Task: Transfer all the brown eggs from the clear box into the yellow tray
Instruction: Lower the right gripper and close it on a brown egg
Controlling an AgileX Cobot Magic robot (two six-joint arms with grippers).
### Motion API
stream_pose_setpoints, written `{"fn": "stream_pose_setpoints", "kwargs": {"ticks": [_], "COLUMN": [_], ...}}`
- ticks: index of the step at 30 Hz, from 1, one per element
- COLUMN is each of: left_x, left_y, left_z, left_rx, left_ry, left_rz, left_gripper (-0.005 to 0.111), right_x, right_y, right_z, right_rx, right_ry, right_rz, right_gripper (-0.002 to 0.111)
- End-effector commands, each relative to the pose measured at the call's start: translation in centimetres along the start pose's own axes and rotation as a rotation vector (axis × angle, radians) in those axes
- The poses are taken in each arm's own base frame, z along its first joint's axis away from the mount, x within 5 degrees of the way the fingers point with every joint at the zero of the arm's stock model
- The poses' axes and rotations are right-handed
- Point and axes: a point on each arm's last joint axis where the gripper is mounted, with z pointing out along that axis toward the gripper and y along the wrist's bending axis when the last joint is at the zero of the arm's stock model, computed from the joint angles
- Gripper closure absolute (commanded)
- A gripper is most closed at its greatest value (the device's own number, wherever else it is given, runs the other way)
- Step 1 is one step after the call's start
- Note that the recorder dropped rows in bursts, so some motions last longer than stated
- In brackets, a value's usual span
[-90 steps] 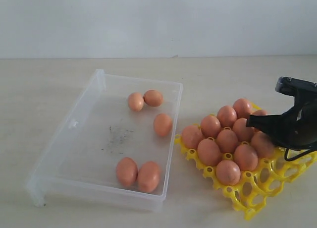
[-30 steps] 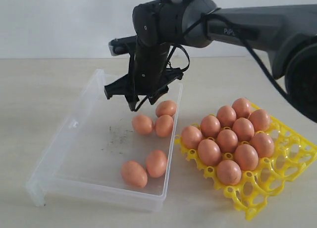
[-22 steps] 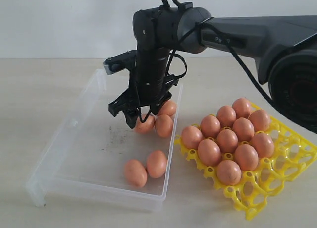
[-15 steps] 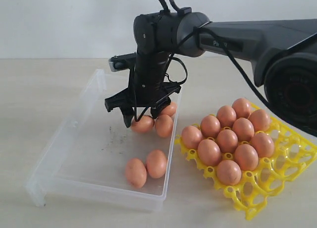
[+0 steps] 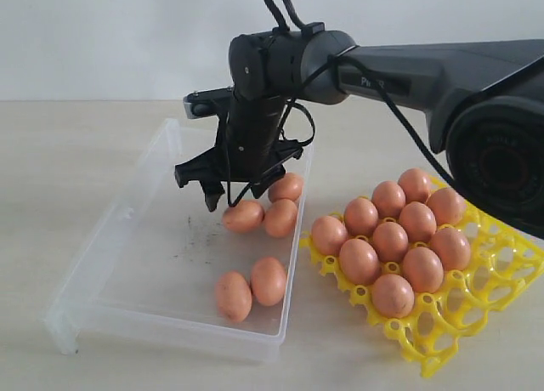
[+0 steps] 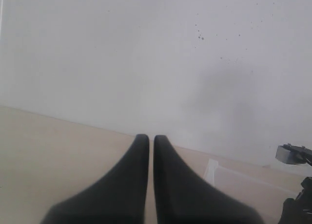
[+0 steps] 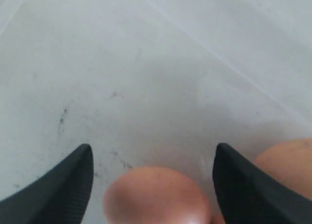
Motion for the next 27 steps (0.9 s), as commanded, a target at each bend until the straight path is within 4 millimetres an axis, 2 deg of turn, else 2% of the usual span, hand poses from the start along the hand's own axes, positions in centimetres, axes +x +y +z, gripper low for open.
{"fn": "stream_pose_setpoints", "kwargs": {"ticks": [1,6,12,16,27], "left_x": [-0.1,-0.1,-0.1,-0.1,-0.1], "left_y": [0.0,0.0,0.0,0.0,0.0], "left_z": [0.0,0.0,0.0,0.0,0.0], "left_rx": [0.003,0.003,0.003,0.003,0.003], "left_ry": [-0.005,-0.005,-0.005,-0.005,-0.005], "left_rz": [0.004,0.004,0.004,0.004,0.004], "left_gripper": [0.103,0.103,0.103,0.103,0.103], "right_x": [0.8,1.5,1.2,1.3,1.9], "right_y": [-0.4,-0.7,0.2,0.7,0.2], "right_z": [-1.6,-2.4,-4.9,-5.3,-3.9], "right_rx": [0.044,0.116,0.155,0.146,0.191], "right_ry": [0.102,0.176,0.123,0.123,0.140], "right_rz": [0.060,-0.048,-0.090,-0.131,0.144], "right_gripper": [0.046,0.046,0.046,0.046,0.046]}}
